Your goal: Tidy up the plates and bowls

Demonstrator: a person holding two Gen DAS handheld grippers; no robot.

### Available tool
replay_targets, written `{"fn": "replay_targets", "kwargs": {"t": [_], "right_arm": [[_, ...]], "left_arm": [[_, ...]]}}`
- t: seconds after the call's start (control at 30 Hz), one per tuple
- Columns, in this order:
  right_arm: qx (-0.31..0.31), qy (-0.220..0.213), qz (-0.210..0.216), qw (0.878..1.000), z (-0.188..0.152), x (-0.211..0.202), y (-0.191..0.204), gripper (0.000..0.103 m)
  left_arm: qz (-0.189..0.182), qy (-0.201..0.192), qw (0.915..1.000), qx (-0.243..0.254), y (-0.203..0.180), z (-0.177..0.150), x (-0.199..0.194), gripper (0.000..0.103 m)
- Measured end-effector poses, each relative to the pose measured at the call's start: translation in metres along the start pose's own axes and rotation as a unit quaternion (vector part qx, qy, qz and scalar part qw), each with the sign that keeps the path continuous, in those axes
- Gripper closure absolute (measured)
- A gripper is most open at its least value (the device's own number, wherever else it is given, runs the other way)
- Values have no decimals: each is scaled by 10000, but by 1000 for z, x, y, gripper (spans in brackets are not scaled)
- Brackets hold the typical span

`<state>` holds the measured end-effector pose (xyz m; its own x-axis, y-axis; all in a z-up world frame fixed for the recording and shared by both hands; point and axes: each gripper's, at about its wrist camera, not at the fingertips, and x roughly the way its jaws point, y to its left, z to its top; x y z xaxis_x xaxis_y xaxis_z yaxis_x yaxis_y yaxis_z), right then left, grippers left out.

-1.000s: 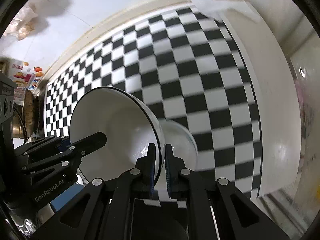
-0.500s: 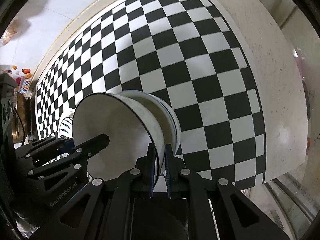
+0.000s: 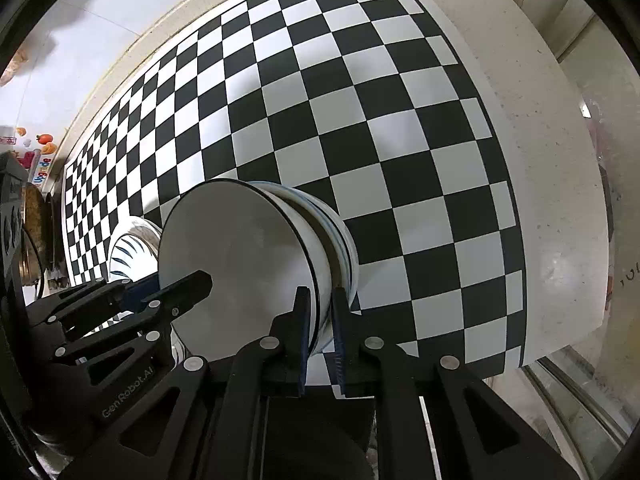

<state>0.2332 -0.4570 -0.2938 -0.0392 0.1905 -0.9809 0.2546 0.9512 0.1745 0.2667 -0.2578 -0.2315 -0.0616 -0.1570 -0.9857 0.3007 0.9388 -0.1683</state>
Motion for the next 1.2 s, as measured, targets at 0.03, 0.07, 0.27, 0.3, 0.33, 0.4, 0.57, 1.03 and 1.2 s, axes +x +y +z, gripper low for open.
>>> {"fn": "replay_targets", "kwargs": {"t": [0.03, 0.07, 0.27, 0.3, 0.33, 0.4, 0.57, 1.03, 1.2], "right_arm": [[-21, -27, -72, 10000, -2, -2, 1, 89], [-35, -54, -78, 9999, -3, -4, 1, 88], [-131, -312, -49, 9994, -23, -27, 6, 88], [-168, -390, -81, 9991, -29, -33, 9, 88], [-212, -480, -112, 9986, -36, -39, 13, 88], [-282, -623, -128, 9976, -51, -51, 19, 88], [-448, -962, -197, 9942, -93, -78, 40, 88], [-658, -1891, -369, 9791, -172, -153, 82, 41], [-701, -2083, -448, 9745, -184, -172, 89, 24]], "left_arm": [[-5, -28, 10000, -4, 0, -1, -2, 87], [-4, -70, 10000, 1, 0, -3, -6, 87], [-18, -494, 9987, 158, -2, -28, -45, 87], [-14, -584, 9981, 199, -1, -34, -53, 87], [2, -674, 9974, 243, -1, -41, -61, 87], [48, -873, 9957, 317, 1, -57, -78, 86], [91, -1181, 9923, 370, 11, -96, -110, 86], [106, -1756, 9842, 196, 30, -160, -163, 78], [34, -1844, 9828, 77, 36, -168, -173, 72]]}}
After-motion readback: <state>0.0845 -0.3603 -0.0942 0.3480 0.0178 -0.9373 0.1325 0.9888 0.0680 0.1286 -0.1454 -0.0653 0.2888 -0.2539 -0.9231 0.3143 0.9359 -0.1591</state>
